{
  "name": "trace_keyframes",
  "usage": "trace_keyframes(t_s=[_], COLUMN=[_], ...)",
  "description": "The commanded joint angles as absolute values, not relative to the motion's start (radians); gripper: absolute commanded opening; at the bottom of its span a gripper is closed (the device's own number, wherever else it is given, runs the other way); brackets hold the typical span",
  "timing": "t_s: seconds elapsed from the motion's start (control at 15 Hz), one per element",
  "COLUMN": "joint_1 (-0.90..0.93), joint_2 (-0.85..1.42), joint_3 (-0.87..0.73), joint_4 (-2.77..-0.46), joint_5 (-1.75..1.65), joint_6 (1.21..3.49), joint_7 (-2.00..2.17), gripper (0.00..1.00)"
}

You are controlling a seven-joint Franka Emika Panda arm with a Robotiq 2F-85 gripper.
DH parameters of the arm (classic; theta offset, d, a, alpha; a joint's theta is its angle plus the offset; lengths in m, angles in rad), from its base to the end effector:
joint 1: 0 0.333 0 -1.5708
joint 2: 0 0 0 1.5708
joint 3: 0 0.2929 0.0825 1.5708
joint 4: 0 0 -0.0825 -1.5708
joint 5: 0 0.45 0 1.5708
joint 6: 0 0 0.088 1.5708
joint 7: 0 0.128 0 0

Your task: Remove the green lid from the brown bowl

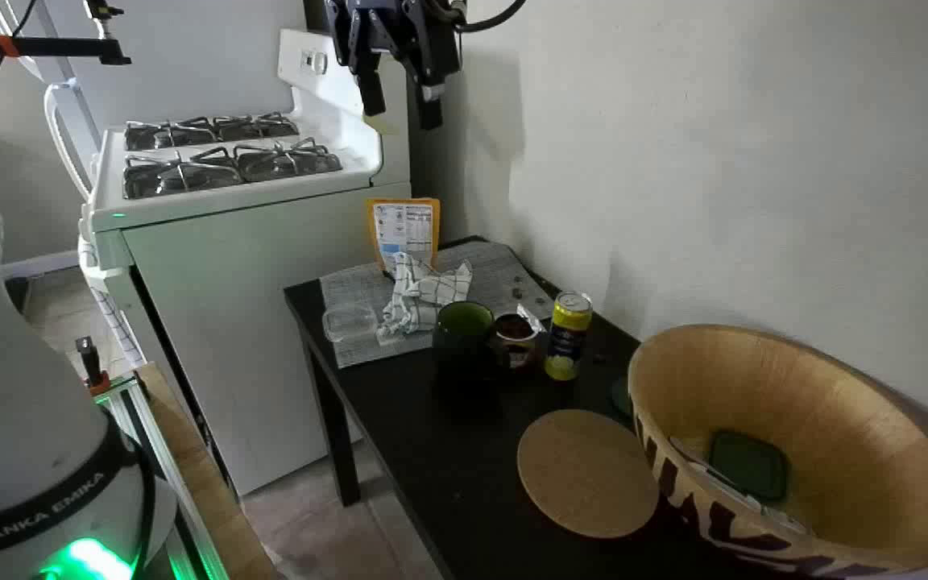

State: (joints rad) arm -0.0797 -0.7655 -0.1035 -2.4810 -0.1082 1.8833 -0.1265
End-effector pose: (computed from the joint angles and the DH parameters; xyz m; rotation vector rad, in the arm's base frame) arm 0.4139 -0.0873 0.5048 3.0750 -0.0141 0.2455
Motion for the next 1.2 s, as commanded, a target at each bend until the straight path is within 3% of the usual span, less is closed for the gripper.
trace_keyframes(t_s=[0.0, 0.33, 0.6, 1.13], joint_1=[-0.076, -0.094, -0.148, -0.223], joint_2=[-0.765, -0.744, -0.662, -0.232], joint_3=[-0.106, -0.115, -0.259, -0.54], joint_4=[-2.479, -2.491, -2.494, -2.248], joint_5=[-0.11, -0.125, -0.214, -0.201], joint_6=[1.881, 1.941, 2.064, 2.141], joint_7=[-0.125, -0.112, -0.27, -0.63], gripper=[1.0, 1.0, 1.0, 1.0])
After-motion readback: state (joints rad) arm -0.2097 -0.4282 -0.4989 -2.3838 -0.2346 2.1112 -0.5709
